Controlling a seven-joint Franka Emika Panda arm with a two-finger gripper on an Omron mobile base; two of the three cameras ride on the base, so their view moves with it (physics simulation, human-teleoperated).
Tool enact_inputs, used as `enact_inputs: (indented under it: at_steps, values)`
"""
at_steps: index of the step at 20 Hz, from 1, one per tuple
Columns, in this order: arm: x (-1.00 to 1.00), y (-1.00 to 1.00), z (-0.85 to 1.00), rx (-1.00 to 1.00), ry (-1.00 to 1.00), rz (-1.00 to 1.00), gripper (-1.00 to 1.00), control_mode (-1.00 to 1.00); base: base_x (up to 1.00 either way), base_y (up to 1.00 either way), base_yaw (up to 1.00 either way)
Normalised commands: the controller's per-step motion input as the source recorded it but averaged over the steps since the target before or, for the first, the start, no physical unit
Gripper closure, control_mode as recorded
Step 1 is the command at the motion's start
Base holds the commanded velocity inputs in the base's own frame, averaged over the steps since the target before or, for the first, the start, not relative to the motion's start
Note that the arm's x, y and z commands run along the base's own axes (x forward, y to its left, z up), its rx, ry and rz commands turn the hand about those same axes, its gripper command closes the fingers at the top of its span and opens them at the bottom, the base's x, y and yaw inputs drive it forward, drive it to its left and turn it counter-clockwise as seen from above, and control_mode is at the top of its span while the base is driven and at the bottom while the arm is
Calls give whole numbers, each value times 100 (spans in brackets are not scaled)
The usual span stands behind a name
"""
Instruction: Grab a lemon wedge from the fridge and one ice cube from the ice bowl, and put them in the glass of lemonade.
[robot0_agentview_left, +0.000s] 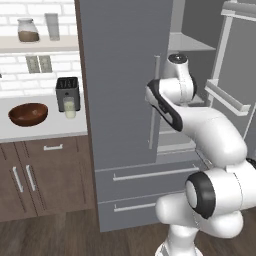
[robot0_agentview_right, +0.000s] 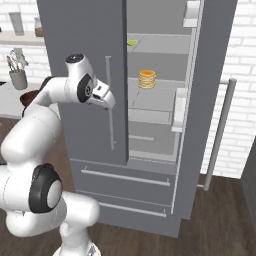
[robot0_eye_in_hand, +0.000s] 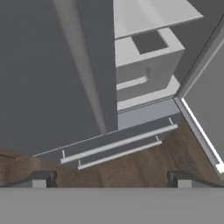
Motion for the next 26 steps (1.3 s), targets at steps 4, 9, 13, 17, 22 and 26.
enact_inputs:
  at_steps: [4, 9, 13, 17, 22, 26]
  values:
    - [27, 0, -21, 0, 3, 24, -100, -100, 0, 0, 0]
    - [59, 0, -12, 0, 2, 18, -100, -100, 0, 0, 0]
    - [19, 0, -19, 0, -3, 8, -100, -100, 0, 0, 0]
    - [3, 0, -15, 0, -10, 2, -100, -100, 0, 0, 0]
    - [7, 0, -21, 0, -9, 0, -100, -100, 0, 0, 0]
    - [31, 0, -9, 0, -3, 0, -100, -100, 0, 0, 0]
